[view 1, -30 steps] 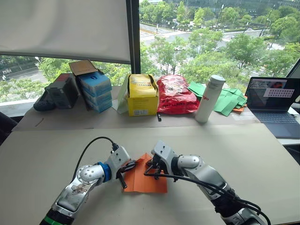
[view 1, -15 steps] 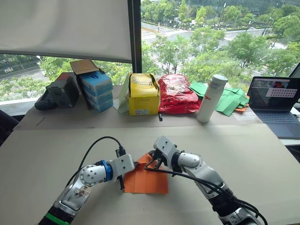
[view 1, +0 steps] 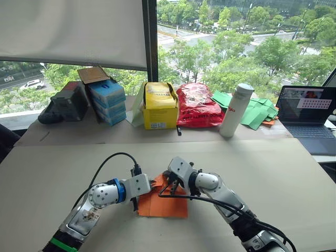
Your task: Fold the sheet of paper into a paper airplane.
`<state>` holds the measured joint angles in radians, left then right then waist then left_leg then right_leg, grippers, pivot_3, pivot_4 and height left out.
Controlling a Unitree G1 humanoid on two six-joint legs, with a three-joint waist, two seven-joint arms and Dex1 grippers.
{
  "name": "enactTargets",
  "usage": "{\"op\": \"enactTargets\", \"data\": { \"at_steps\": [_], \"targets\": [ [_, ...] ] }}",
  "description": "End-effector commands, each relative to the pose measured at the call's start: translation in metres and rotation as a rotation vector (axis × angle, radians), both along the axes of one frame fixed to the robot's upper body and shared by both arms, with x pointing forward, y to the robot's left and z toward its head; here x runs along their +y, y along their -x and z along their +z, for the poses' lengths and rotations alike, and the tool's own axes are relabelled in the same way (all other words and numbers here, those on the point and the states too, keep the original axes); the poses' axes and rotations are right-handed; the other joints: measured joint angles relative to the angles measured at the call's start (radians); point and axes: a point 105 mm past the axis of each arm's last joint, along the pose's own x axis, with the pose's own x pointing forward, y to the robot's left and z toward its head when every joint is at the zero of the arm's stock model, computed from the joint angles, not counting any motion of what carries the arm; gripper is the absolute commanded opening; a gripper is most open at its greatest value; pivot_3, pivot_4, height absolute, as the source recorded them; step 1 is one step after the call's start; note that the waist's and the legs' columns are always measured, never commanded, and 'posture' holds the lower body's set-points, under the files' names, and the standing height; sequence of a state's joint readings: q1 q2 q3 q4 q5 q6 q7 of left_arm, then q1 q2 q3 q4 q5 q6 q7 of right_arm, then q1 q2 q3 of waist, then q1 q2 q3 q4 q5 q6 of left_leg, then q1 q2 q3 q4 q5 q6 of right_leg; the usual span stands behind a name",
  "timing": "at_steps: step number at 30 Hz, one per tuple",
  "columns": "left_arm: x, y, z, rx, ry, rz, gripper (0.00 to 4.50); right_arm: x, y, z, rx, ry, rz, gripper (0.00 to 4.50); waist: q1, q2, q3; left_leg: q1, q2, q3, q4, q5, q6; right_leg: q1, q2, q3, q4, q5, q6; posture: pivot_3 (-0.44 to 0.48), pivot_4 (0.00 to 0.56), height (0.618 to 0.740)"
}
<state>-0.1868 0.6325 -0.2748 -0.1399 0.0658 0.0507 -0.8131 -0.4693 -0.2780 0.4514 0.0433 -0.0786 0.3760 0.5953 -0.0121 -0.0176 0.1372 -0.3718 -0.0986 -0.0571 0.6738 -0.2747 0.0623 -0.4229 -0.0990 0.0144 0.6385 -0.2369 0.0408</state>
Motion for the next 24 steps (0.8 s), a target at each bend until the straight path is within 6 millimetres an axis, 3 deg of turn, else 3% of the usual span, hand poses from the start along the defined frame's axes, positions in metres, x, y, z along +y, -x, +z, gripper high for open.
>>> {"op": "enactTargets", "data": {
  "at_steps": [1, 4, 9, 12, 18, 24],
  "targets": [
    [0.006, 0.005, -0.001, 0.074, 0.018, 0.009, 2.13, 0.000, 0.001, -0.010, 0.039, 0.041, 0.002, 0.00, 0.000, 0.000, 0.000, 0.000, 0.000, 0.000, 0.000, 0.000, 0.000, 0.000, 0.000, 0.000, 0.000, 0.000, 0.000, 0.000, 0.150, 0.740],
    [0.017, 0.000, 0.017, 0.171, 0.151, 0.078, 3.01, -0.002, 0.001, -0.012, 0.046, 0.059, -0.005, 0.00, -0.002, 0.000, 0.000, 0.000, 0.001, 0.000, 0.000, 0.000, 0.000, 0.000, 0.001, 0.000, 0.000, 0.000, 0.000, 0.000, 0.150, 0.740],
    [0.029, -0.019, 0.045, 0.309, 0.397, 0.210, 3.01, 0.000, 0.001, -0.012, 0.051, 0.064, 0.002, 0.00, -0.002, 0.000, 0.000, 0.000, 0.002, 0.000, 0.000, 0.000, 0.000, -0.001, 0.003, 0.000, 0.001, 0.000, 0.000, 0.000, 0.150, 0.740],
    [0.026, -0.027, 0.048, 0.390, 0.490, 0.253, 2.27, 0.001, 0.001, -0.012, 0.052, 0.066, 0.006, 0.00, -0.002, -0.001, 0.000, 0.000, 0.002, 0.000, 0.001, 0.000, -0.001, 0.000, 0.003, 0.000, 0.001, 0.000, 0.000, 0.000, 0.150, 0.740],
    [0.011, -0.035, 0.031, 0.467, 0.464, 0.304, 0.13, 0.004, 0.002, -0.012, 0.052, 0.067, 0.014, 0.00, -0.005, -0.001, 0.000, 0.000, 0.002, 0.000, 0.001, 0.002, -0.008, 0.000, 0.004, 0.000, 0.002, 0.000, 0.000, 0.000, 0.150, 0.740],
    [-0.003, -0.045, 0.012, 0.444, 0.364, 0.331, 0.03, 0.006, 0.003, -0.011, 0.052, 0.067, 0.016, 0.00, -0.004, -0.001, 0.000, 0.000, 0.003, 0.000, 0.001, 0.002, -0.008, 0.000, 0.004, 0.001, 0.002, 0.000, -0.001, 0.000, 0.150, 0.740]
  ]
}}
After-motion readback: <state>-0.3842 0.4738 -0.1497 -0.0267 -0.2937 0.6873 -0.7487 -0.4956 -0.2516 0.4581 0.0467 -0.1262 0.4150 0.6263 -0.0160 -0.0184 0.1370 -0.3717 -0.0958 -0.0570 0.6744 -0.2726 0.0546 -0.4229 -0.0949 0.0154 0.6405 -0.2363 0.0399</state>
